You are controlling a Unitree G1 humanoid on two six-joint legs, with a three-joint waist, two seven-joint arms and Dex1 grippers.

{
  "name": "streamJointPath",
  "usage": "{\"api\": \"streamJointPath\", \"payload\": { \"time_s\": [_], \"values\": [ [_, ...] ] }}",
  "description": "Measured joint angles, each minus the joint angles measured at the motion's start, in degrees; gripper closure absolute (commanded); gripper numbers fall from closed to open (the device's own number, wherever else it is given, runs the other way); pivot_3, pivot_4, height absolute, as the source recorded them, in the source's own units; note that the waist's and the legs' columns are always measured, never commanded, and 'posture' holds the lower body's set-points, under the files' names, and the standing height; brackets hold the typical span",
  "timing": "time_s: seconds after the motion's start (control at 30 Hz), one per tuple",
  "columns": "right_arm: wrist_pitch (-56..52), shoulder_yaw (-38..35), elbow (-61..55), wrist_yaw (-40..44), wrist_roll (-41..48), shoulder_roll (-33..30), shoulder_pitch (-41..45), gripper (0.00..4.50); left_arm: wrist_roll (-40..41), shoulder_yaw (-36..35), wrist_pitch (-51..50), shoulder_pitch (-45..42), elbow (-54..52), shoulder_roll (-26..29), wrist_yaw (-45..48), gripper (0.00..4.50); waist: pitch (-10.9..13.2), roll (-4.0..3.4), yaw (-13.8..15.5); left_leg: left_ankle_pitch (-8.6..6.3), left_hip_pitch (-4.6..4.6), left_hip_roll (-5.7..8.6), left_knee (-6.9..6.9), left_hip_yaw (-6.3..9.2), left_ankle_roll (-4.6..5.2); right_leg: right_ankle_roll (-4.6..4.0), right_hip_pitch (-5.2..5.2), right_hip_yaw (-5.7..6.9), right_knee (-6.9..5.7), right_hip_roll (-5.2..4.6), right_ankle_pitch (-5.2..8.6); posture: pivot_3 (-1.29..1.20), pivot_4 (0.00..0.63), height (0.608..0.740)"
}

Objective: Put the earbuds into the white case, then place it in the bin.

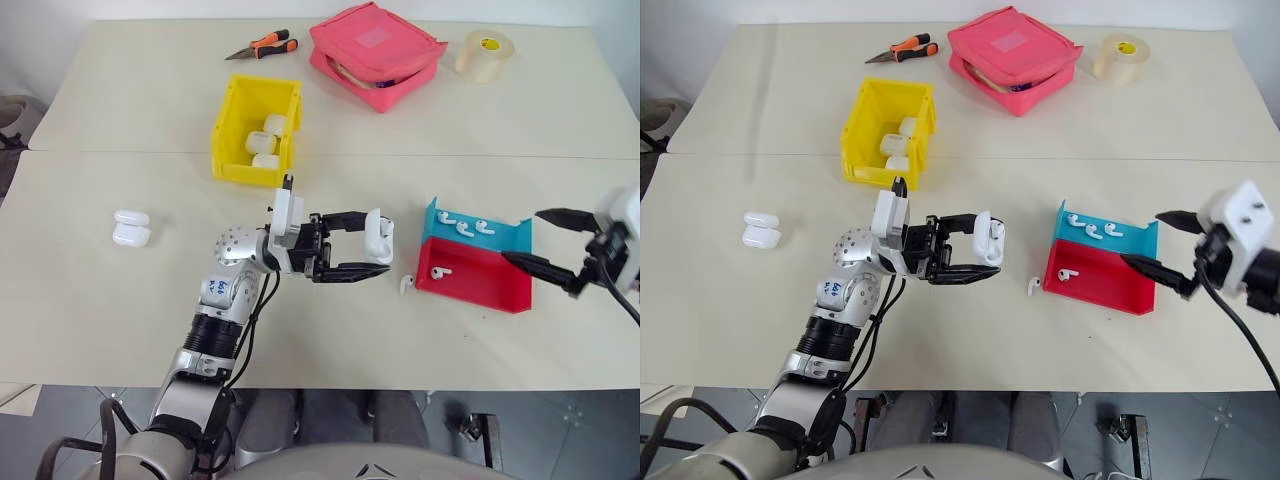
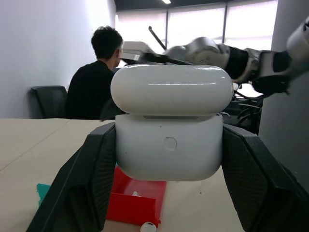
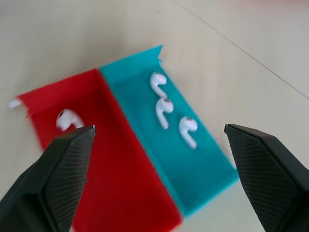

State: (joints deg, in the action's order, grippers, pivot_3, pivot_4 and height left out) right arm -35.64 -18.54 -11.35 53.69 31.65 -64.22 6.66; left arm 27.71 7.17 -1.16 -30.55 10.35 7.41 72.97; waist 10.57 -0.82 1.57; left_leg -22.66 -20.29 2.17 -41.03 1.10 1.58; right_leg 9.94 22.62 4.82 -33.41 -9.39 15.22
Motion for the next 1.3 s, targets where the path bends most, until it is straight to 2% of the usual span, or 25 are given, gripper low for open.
{"api": "streamJointPath", "payload": {
  "time_s": [0.23, 0.4, 0.9, 1.3],
  "values": [
    [-1.8, 18.1, 9.3, 3.6, -10.1, -0.9, 16.5, 0.02, 0.0, 0.7, 0.7, -0.3, 1.3, -0.6, 0.0, 1.69, 0.0, 0.0, -0.2, 0.0, -0.12, 0.06, 0.02, -0.01, 0.01, 0.01, 0.09, 0.07, 0.04, -0.03, 0.0, 0.0, 0.15, 0.74],
    [0.9, 24.9, 15.2, 8.5, -15.4, -0.3, 23.6, 0.02, -0.1, 0.7, 1.2, -0.3, 1.7, -0.9, 0.0, 1.69, 0.0, -0.01, -0.3, 0.0, -0.13, 0.04, 0.0, -0.01, 0.0, 0.02, 0.09, 0.13, 0.02, -0.03, -0.01, 0.0, 0.15, 0.74],
    [10.7, 29.4, 24.1, 17.1, -23.5, 3.2, 30.8, 0.02, -0.1, 0.7, 1.3, -0.3, 1.7, -1.1, 0.0, 1.69, -0.1, 0.13, -0.2, 0.0, -0.05, 0.02, -0.07, -0.01, -0.02, 0.03, -0.08, 0.23, 0.03, -0.03, -0.01, 0.0, 0.15, 0.74],
    [5.9, 28.2, 21.5, 19.6, -23.9, 3.7, 29.7, 0.02, -0.1, 0.7, 1.3, -0.3, 1.7, -1.0, 0.0, 1.69, -0.1, 0.2, -0.2, -0.01, 0.0, 0.0, -0.02, 0.09, -0.09, 0.02, -0.09, 0.23, 0.04, -0.02, -0.01, 0.0, 0.15, 0.74]
  ]
}}
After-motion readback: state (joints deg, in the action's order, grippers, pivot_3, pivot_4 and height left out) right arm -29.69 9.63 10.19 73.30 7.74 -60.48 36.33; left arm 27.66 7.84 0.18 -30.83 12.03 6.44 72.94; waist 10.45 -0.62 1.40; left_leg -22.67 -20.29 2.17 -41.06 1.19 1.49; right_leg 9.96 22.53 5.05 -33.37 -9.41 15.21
